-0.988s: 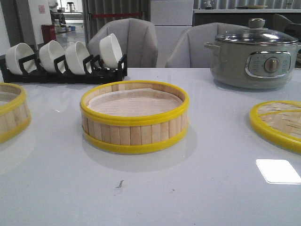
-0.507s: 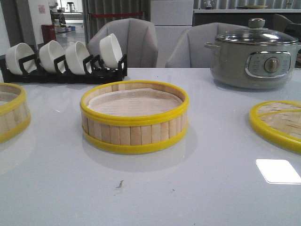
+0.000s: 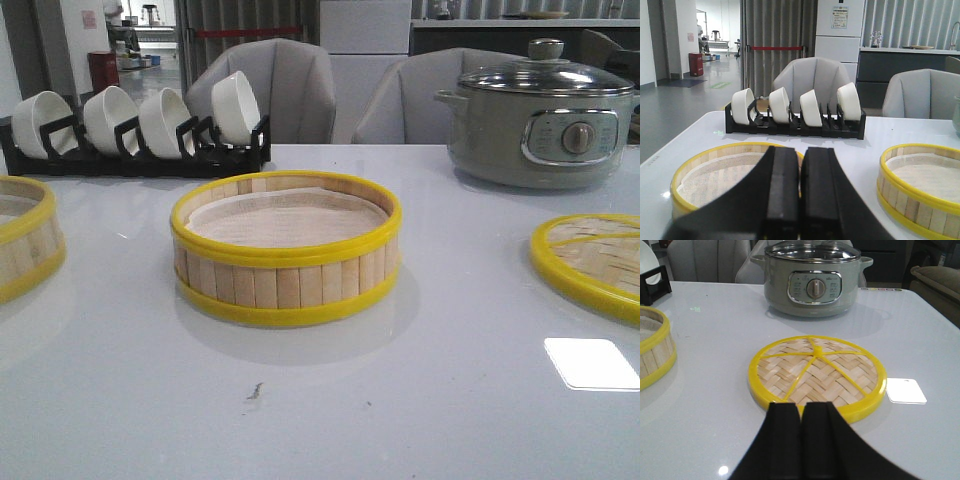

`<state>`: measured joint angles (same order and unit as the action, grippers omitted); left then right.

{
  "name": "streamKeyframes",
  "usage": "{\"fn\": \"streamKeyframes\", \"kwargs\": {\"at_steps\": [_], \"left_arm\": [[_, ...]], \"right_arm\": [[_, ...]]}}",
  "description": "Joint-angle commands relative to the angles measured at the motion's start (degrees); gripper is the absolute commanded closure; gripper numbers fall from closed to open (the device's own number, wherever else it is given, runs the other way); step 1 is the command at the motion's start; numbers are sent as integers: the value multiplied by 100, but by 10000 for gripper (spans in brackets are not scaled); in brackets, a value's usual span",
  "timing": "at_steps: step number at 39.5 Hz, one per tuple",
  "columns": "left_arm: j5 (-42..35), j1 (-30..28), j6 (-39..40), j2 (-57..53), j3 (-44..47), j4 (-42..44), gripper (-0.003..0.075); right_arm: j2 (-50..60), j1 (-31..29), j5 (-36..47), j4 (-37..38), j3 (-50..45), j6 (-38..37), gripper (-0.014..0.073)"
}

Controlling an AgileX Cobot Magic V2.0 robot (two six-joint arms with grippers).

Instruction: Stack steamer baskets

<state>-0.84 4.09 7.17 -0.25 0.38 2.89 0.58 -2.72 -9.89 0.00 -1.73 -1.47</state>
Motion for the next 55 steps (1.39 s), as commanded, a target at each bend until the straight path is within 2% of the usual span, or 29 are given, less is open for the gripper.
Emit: {"fn": "streamKeyframes", "kwargs": {"at_steps": [1, 21, 25, 31, 35, 40, 45, 50, 55], "left_arm": [[-515, -6, -19, -78, 12, -53, 627], [-509, -6, -9, -74, -21, -130, 627], [-157, -6, -9, 46, -309, -130, 627], [1206, -6, -9, 921, -1606, 201, 627], [1998, -6, -17, 1858, -2811, 516, 627], [2800, -6, -31, 3148, -4434, 690, 627], [3463, -6, -143, 4218, -5685, 718, 627], [3958, -6, -260, 4920, -6353, 658, 627], [4095, -6, -308, 5175, -6463, 598, 627]], "right_arm": [[123, -31, 468, 0, 85, -2, 543], [123, -31, 468, 0, 85, -2, 543], [123, -31, 468, 0, 85, -2, 543], [123, -31, 468, 0, 85, -2, 543], [123, -31, 468, 0, 85, -2, 543], [123, -31, 468, 0, 85, -2, 543], [123, -31, 468, 0, 85, -2, 543], [123, -31, 468, 0, 85, -2, 543], [123, -31, 468, 0, 85, -2, 543]]}}
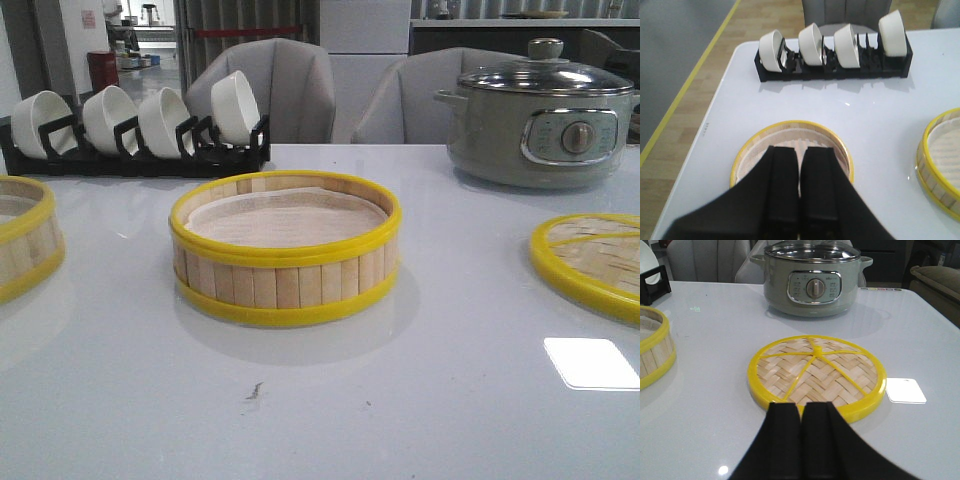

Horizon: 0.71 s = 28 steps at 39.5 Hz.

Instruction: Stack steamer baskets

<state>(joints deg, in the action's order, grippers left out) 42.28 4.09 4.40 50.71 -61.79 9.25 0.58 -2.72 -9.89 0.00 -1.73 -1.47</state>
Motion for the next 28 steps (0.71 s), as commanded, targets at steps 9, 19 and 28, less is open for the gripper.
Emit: {"fn": "streamKeyframes", "kwargs": {"at_steps": [9, 19, 28], "left_arm": [[-173, -6, -57, 115, -246, -78, 627], [-179, -6, -57, 115, -189, -24, 627], [-181, -6, -57, 115, -189, 2, 627]], "right_arm": [[123, -31, 468, 0, 85, -2, 543], [123, -31, 468, 0, 85, -2, 543], [123, -31, 468, 0, 85, -2, 543]]}}
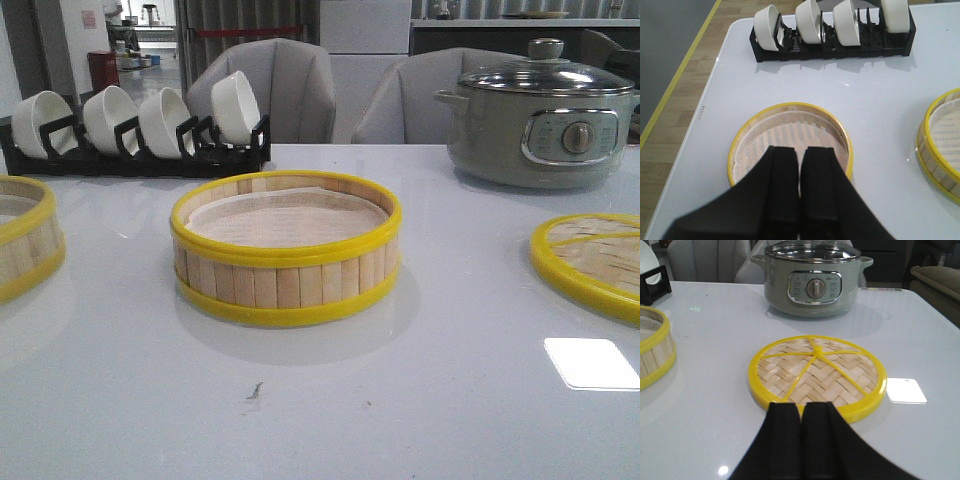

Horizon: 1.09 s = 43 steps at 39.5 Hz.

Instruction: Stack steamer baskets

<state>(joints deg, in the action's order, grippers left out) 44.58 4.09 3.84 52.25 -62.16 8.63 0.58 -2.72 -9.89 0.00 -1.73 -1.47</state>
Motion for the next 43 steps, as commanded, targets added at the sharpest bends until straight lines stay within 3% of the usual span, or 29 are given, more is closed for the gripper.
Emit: {"fn": "streamKeyframes", "kwargs": {"at_steps": [1, 34, 43], "left_arm": [[-400, -6, -2, -40, -152, 63, 627], [-397, -6, -2, -40, -152, 159, 627], [-363, -6, -2, -40, -152, 159, 627]], "right_arm": [[123, -31, 468, 0, 85, -2, 543], [123, -31, 498, 78, 85, 3, 543], [123, -31, 1547, 78, 85, 3, 543]]}}
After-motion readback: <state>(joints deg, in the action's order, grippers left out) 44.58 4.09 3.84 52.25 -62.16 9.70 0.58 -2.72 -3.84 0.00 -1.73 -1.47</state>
